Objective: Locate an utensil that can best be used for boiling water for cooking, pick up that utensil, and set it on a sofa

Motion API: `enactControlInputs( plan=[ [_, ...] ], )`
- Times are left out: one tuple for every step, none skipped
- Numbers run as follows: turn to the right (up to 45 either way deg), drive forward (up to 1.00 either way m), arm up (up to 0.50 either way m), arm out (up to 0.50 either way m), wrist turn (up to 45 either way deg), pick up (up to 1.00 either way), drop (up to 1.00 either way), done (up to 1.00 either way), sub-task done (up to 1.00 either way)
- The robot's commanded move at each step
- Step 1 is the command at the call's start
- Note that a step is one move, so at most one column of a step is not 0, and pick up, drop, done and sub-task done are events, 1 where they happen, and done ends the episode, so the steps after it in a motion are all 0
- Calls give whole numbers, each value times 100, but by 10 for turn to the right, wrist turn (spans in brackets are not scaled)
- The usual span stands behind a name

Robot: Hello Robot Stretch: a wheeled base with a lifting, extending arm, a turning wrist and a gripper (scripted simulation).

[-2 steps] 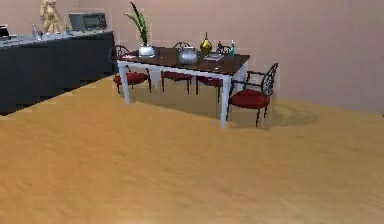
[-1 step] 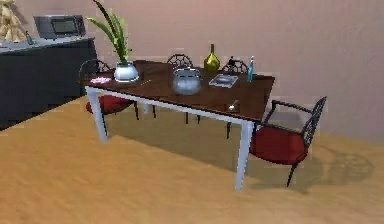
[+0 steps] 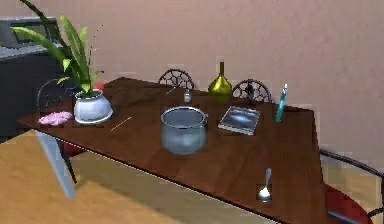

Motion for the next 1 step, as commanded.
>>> enactControlInputs(
  plan=[
    [-450,0,0,0,0,0,0,0,0]
  ],
)
